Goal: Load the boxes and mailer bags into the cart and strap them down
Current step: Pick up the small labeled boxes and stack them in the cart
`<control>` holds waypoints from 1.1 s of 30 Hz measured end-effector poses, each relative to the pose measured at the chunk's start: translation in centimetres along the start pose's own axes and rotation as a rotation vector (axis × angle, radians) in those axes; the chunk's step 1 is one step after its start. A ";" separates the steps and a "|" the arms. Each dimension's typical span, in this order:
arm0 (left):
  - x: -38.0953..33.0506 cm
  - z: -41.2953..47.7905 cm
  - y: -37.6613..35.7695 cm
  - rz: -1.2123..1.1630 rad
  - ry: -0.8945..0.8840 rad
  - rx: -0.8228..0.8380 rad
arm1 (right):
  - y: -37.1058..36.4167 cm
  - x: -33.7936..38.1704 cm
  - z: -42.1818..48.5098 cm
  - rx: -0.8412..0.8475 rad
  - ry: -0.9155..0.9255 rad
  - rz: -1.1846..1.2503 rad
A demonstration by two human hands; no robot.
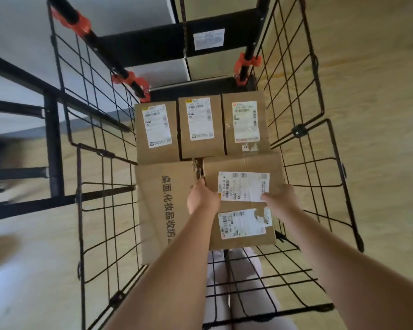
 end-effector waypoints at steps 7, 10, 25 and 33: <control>0.2 0.1 -0.9 0.062 0.022 -0.072 | -1.1 -1.1 1.4 0.037 0.025 -0.075; 0.1 0.1 -0.9 0.069 0.013 -0.072 | -0.9 -1.1 1.6 0.025 0.030 -0.084; -0.8 -0.7 0.7 0.009 0.065 -0.012 | 1.0 0.0 0.8 0.012 0.032 -0.166; -0.1 0.7 0.5 -0.013 0.081 -0.069 | -0.9 0.5 1.6 0.007 0.040 -0.195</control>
Point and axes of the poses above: each hand's wrist, its own z-axis towards the middle knuckle, its own y-axis out of the back of the hand, x = y × z, the point moved 7 cm from there along z, towards the middle knuckle, and after that the axes turned 6 degrees about -x, right-handed, at the moved point
